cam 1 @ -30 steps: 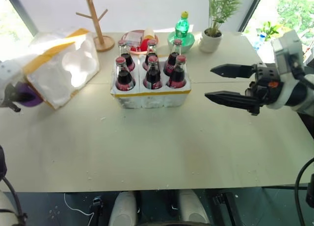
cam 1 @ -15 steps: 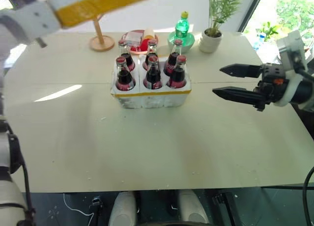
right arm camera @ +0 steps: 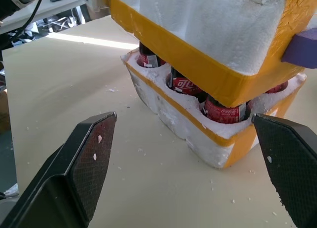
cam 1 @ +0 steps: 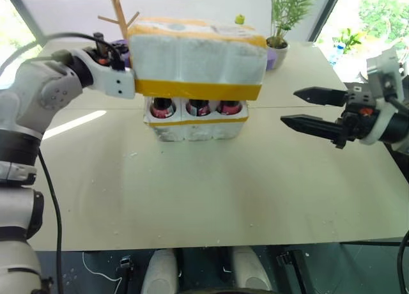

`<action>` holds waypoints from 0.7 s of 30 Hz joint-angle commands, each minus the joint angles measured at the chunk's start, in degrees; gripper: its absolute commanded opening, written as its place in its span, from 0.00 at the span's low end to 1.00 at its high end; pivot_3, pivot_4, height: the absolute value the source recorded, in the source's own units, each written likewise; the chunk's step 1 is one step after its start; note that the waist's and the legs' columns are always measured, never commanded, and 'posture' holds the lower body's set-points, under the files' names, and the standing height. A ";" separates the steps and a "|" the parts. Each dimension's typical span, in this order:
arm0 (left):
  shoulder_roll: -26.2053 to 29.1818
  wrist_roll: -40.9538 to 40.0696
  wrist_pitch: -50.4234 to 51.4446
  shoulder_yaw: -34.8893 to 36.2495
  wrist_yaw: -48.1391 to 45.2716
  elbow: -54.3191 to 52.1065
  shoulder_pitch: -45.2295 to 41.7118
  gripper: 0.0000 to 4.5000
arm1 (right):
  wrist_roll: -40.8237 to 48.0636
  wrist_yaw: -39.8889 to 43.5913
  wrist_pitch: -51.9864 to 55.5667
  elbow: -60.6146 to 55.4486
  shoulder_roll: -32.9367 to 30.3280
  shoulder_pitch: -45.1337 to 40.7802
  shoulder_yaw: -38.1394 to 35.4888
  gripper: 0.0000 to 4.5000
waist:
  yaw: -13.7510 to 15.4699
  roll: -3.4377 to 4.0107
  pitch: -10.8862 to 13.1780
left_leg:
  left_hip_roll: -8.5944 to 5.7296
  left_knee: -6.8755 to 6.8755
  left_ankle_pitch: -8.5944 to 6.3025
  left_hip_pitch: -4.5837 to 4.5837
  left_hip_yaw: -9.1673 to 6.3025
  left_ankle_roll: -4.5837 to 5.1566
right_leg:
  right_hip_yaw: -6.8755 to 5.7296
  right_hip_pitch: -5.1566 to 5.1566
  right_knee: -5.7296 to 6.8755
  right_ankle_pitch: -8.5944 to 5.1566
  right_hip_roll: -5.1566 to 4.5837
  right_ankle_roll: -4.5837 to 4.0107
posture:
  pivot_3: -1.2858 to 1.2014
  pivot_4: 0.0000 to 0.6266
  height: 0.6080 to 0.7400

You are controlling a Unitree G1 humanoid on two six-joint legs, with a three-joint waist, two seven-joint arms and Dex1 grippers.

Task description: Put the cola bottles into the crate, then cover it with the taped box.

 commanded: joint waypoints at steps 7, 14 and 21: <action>2.81 0.05 -0.73 3.70 2.04 -10.53 12.51 0.99 | -1.01 -0.19 -2.58 0.69 0.37 -1.25 0.21 1.00 | 0.02 0.03 -0.02 | 0.03 0.02 0.00 0.01 0.00 0.00 | 0.00 0.01 0.02 0.00 -0.03 0.00 | 0.52 0.24 1.00; 6.52 -17.48 -0.39 16.99 -1.57 -19.80 31.26 0.99 | -1.82 1.56 -3.26 1.87 -0.18 -1.02 1.21 1.00 | -0.17 0.04 -0.02 | 0.20 0.01 0.00 0.07 -0.11 0.00 | 0.03 0.01 0.04 0.00 -0.05 0.00 | 0.52 0.24 1.00; 5.84 -73.13 50.08 34.94 -24.75 -33.54 42.68 0.99 | -7.00 7.10 -6.57 7.18 -2.15 -1.81 4.24 1.00 | 0.00 0.07 -0.03 | 0.18 0.03 0.01 0.19 -0.19 -0.02 | 0.00 0.20 0.05 0.00 -0.16 0.00 | 0.52 0.24 1.00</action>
